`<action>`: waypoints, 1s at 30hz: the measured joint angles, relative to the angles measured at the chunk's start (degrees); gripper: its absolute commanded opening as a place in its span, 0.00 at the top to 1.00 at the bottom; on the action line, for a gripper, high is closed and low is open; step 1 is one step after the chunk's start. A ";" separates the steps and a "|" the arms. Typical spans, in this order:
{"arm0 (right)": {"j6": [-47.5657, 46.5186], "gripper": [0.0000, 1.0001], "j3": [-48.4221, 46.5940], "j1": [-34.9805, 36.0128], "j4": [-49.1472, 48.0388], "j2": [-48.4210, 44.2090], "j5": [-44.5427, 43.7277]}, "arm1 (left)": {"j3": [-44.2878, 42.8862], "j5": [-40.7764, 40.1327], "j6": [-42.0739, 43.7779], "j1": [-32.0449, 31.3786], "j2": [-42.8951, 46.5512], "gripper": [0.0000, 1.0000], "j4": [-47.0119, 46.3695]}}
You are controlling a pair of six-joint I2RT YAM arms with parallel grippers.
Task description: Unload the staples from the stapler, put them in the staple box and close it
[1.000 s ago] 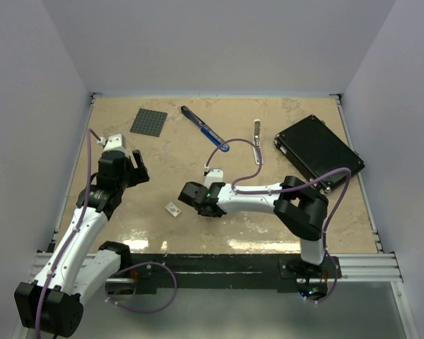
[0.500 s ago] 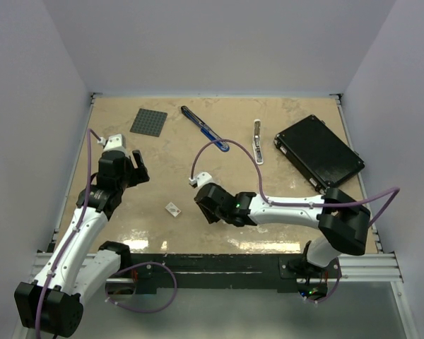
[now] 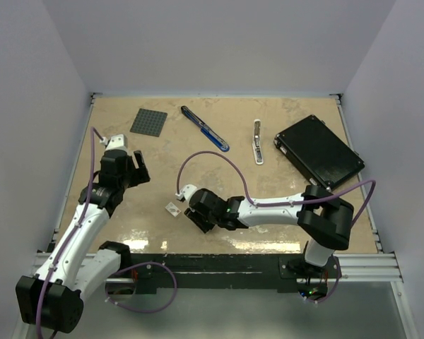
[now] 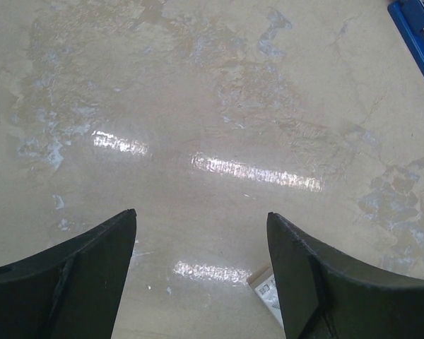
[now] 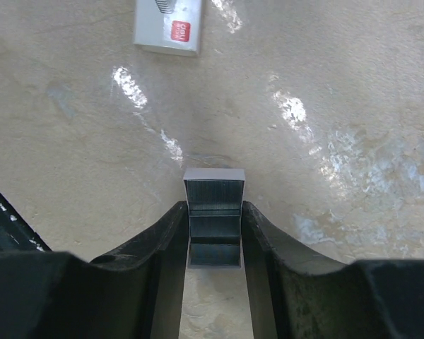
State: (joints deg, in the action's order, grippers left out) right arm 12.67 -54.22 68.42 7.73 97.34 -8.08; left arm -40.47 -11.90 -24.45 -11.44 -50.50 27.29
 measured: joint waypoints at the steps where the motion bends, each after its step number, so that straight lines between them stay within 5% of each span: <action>1: -0.24 0.58 -0.02 0.24 -0.28 0.00 0.20 | 0.00 0.00 0.00 0.00 -0.15 0.21 0.00; 8: -0.96 0.41 -0.22 0.92 -0.83 0.02 0.26 | 0.00 1.84 -0.04 0.00 -0.79 0.23 -0.07; 15: -0.24 0.39 0.39 0.94 -2.45 -1.86 0.15 | 0.55 8.46 -0.55 0.00 -3.63 0.26 -1.11; 19: 0.42 0.38 2.95 0.94 -4.42 -6.56 0.28 | 1.03 15.39 0.07 0.00 -8.15 0.46 -1.79; 30: 5.25 0.41 9.60 0.94 -8.92 -17.88 -2.45 | 0.96 22.95 1.38 -0.17 -23.98 0.62 -2.78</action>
State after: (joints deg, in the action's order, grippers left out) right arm 17.91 -44.62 69.36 -1.19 79.46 -10.52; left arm -39.51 11.05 -23.07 -11.62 -74.48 24.51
